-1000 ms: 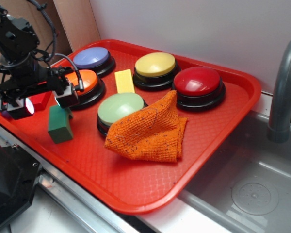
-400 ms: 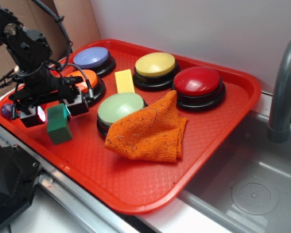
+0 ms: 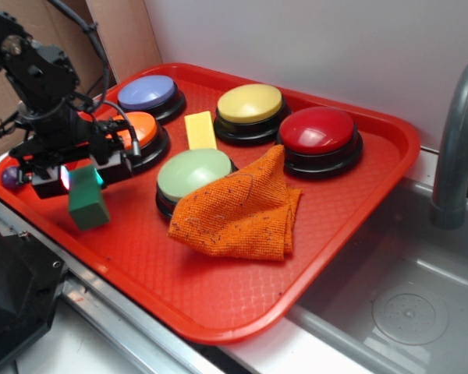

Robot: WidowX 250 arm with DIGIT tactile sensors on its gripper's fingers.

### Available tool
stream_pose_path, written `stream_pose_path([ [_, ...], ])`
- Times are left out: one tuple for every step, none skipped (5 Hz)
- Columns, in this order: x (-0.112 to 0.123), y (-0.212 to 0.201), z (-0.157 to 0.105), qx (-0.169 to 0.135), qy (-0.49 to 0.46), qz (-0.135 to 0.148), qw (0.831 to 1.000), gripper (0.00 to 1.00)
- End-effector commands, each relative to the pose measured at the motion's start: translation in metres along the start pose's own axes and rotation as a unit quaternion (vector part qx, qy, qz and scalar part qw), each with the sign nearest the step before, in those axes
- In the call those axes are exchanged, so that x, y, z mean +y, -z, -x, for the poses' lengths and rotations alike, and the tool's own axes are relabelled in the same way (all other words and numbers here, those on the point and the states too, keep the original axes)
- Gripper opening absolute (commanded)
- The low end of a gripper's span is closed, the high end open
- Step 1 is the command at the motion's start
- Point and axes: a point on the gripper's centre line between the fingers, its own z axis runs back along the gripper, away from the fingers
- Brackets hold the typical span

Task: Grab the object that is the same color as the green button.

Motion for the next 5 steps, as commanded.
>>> stream_pose_path([
  [-0.02, -0.066, -0.027, 0.031, 0.094, 0.024, 0.995, 0.0],
  [-0.029, -0.095, -0.031, 0.053, 0.131, 0.05, 0.989, 0.0],
  [-0.034, -0.126, -0.033, 0.071, 0.166, 0.073, 0.981, 0.0],
  [-0.041, -0.143, -0.03, 0.065, 0.172, 0.092, 0.979, 0.0],
  [-0.038, -0.145, -0.031, 0.074, 0.168, 0.085, 0.979, 0.0],
])
